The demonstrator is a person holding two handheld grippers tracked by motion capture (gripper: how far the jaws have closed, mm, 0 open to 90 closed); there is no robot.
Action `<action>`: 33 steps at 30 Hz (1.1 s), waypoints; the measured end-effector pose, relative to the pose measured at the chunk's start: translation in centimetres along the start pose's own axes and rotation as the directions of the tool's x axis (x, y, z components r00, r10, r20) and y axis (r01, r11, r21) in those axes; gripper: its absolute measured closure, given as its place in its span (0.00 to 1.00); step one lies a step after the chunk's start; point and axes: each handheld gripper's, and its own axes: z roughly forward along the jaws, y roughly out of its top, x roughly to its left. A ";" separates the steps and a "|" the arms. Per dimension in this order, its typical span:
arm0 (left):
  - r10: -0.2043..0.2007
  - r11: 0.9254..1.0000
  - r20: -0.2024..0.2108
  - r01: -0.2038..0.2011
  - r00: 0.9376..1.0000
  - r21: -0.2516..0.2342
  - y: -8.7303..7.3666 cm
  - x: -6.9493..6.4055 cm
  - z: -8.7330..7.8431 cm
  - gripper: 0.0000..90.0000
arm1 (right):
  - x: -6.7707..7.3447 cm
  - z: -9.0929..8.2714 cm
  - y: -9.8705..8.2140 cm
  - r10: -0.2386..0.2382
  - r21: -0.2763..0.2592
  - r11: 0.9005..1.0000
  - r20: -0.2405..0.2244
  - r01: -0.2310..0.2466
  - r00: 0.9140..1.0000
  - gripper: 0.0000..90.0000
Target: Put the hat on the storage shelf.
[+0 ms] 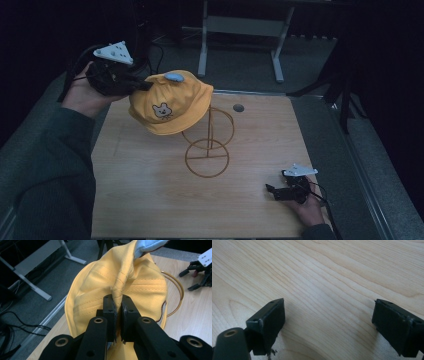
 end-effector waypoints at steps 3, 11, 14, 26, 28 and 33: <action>0.004 1.000 0.007 -0.004 1.000 -0.002 0.2 -0.1 0.1 0.94 | 0.0 0.0 0.0 0.001 0.000 1.000 0.000 -0.001 1.000 0.12; 0.013 1.000 0.019 -0.013 1.000 -0.014 1.0 -0.4 0.6 0.93 | 0.0 0.0 0.0 0.001 0.000 1.000 0.000 -0.001 1.000 0.12; 0.019 1.000 0.025 -0.018 1.000 -0.019 1.3 -0.5 0.8 0.93 | 0.0 0.0 0.0 0.000 0.000 1.000 0.000 0.000 1.000 0.12; 0.035 0.999 0.056 -0.035 0.998 -0.018 2.6 -1.2 2.5 0.93 | 0.0 0.0 0.0 -0.002 0.000 1.000 0.000 0.002 1.000 0.12; 0.039 0.999 0.062 -0.038 0.997 -0.016 2.8 -1.3 2.9 0.93 | 0.0 0.0 0.0 -0.002 0.000 1.000 0.000 0.002 1.000 0.12; 0.049 0.999 0.075 -0.048 0.996 -0.017 3.3 -1.7 3.8 0.93 | 0.0 0.0 0.0 -0.003 0.001 1.000 0.001 0.003 1.000 0.12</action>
